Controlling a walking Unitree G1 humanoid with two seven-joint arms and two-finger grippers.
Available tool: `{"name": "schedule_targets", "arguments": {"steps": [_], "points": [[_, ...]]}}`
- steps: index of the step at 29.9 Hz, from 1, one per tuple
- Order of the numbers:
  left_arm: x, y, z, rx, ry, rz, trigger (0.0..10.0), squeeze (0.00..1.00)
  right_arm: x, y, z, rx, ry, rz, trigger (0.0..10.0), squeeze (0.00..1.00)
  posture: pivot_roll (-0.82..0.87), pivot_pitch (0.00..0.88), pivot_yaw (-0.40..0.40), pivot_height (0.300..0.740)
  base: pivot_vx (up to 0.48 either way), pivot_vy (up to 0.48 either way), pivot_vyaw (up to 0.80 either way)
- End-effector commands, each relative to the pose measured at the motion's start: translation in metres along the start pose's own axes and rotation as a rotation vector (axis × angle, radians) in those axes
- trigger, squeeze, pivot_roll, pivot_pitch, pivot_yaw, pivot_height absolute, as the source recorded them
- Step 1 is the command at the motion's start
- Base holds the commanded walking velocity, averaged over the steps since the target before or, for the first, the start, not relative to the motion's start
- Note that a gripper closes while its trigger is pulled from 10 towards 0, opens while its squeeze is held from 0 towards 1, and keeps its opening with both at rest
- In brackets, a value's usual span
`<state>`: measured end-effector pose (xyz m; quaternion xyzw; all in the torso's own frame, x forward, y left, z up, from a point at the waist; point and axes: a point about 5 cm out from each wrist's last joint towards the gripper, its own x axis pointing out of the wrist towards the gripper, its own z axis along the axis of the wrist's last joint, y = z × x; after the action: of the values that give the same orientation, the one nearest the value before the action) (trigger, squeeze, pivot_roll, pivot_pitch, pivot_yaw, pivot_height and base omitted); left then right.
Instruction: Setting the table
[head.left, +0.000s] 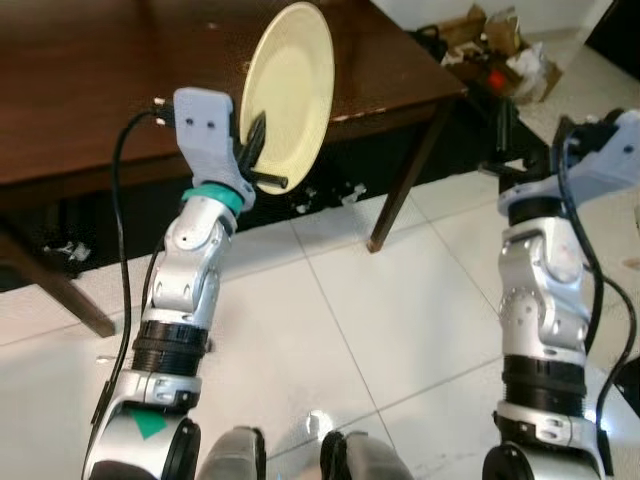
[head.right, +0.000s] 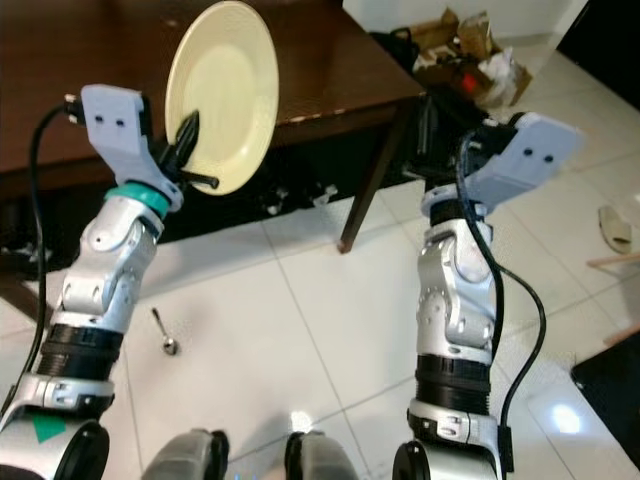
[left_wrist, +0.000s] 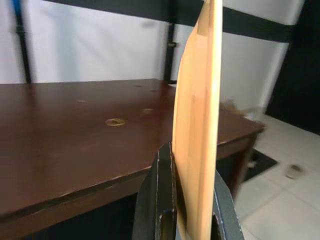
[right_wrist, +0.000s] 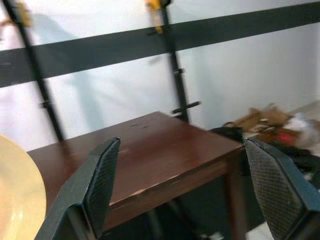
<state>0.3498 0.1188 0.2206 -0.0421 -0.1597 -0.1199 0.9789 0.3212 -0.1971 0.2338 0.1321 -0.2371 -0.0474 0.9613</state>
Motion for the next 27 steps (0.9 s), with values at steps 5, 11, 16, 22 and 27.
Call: {"name": "schedule_targets", "arguments": {"steps": [5, 11, 16, 22, 27], "points": [[-0.0002, -0.0030, -0.0013, -0.004, -0.001, -0.012, 10.0, 0.00, -0.0023, -0.0048, -0.0009, 0.002, 0.008, -0.014, 10.0, 0.00, 0.10, 0.001, 0.006, 0.740, -0.291, 0.000, 0.00], [-0.0002, -0.0037, -0.0016, -0.005, 0.000, -0.013, 10.0, 0.00, -0.0024, -0.0052, -0.0007, 0.005, 0.009, -0.013, 10.0, 0.00, 0.09, 0.001, 0.005, 0.740, -0.186, 0.000, 0.00], [0.0000, -0.0040, -0.0026, -0.005, 0.009, -0.012, 10.0, 0.00, -0.0018, -0.0076, -0.0007, 0.028, 0.016, -0.040, 10.0, 0.00, 0.09, 0.002, 0.004, 0.740, 0.000, 0.000, 0.00], [0.0004, -0.0046, -0.0048, -0.011, 0.030, -0.011, 10.0, 0.00, -0.0010, -0.0096, 0.0002, 0.042, 0.019, -0.054, 10.0, 0.00, 0.09, 0.005, 0.001, 0.740, 0.000, 0.000, 0.00], [0.0004, -0.0058, -0.0059, -0.015, 0.038, -0.016, 10.0, 0.00, -0.0005, -0.0100, -0.0002, 0.028, 0.030, -0.049, 10.0, 0.00, 0.09, 0.006, 0.000, 0.740, 0.000, 0.000, 0.16]]}}
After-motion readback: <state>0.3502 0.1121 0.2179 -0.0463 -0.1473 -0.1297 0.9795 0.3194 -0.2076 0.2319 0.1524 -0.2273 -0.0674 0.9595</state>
